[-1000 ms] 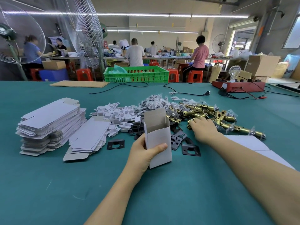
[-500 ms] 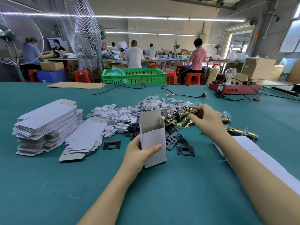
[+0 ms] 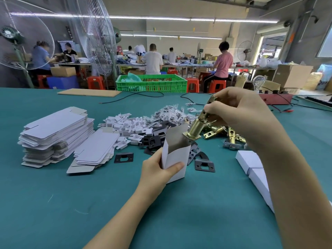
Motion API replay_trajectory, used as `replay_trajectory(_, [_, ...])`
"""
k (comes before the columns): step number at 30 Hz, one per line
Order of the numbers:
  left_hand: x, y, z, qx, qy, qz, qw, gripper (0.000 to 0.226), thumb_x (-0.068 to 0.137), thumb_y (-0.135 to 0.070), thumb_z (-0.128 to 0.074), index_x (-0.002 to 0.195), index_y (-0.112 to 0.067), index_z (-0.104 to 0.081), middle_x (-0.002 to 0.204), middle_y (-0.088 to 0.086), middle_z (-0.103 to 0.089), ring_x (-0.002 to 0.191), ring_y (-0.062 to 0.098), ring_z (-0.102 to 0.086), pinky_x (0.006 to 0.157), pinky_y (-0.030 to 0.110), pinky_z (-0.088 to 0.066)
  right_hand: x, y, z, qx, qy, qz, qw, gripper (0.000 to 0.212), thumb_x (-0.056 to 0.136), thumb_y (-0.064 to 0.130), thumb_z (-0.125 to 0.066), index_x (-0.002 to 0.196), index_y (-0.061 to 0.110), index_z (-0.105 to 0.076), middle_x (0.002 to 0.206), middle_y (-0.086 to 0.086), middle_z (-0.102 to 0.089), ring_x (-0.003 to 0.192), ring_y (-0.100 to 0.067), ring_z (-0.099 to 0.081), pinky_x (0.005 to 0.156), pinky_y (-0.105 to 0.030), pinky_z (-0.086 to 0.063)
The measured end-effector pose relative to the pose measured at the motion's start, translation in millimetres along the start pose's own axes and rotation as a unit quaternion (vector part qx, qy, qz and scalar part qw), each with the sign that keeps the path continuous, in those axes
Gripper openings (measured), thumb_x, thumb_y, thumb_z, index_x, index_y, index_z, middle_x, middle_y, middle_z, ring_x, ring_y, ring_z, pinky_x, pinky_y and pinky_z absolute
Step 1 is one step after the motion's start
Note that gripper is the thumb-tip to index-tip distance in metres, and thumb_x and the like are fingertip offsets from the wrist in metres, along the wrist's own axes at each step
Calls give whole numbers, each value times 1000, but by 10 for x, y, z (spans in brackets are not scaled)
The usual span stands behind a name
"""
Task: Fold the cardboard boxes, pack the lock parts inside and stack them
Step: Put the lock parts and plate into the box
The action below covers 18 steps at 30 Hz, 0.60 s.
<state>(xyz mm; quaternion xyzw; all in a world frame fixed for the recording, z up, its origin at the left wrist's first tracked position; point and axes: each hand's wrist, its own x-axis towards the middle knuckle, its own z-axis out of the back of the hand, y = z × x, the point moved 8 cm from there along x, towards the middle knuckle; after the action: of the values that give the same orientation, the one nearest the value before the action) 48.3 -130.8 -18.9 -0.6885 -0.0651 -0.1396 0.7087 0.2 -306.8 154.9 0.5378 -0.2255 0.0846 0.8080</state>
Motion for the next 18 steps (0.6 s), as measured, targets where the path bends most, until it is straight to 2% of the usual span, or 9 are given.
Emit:
replay_trajectory(2, [-13, -19, -22, 13, 1, -11, 1000, 36, 78, -13, -82, 98, -39, -68, 93, -16, -73, 89, 9, -68, 75, 29, -59, -13, 53, -96, -17, 9, 10, 1000, 8, 79, 14, -71, 85, 11, -66, 76, -9, -72, 73, -27, -71, 75, -45, -60])
replay_trajectory(4, [-15, -35, -28, 22, 1, -19, 1000, 36, 78, -14, -82, 97, -39, -67, 93, -17, -72, 88, 8, -67, 75, 29, -58, -21, 65, -190, -47, 13, 21, 999, 9, 79, 19, -71, 85, 13, -66, 78, -8, -72, 76, -27, -70, 77, -50, -57])
replay_trajectory(8, [-7, -50, -16, 24, -7, -18, 1000, 36, 76, -15, -83, 97, -39, -67, 91, -21, -71, 83, 3, -65, 68, 18, -55, -15, 1, -324, -96, 11, 24, 995, 11, 78, 24, -70, 85, 15, -66, 77, -4, -71, 78, -25, -68, 77, -48, -56])
replay_trajectory(18, [4, -24, -33, 15, -8, -6, 1000, 38, 76, -18, -83, 99, -43, -66, 94, -20, -72, 87, 5, -67, 72, 22, -57, 24, -176, -312, -134, -37, 8, 990, 19, 83, 29, -68, 90, 12, -65, 82, -4, -70, 81, -20, -67, 79, -41, -55])
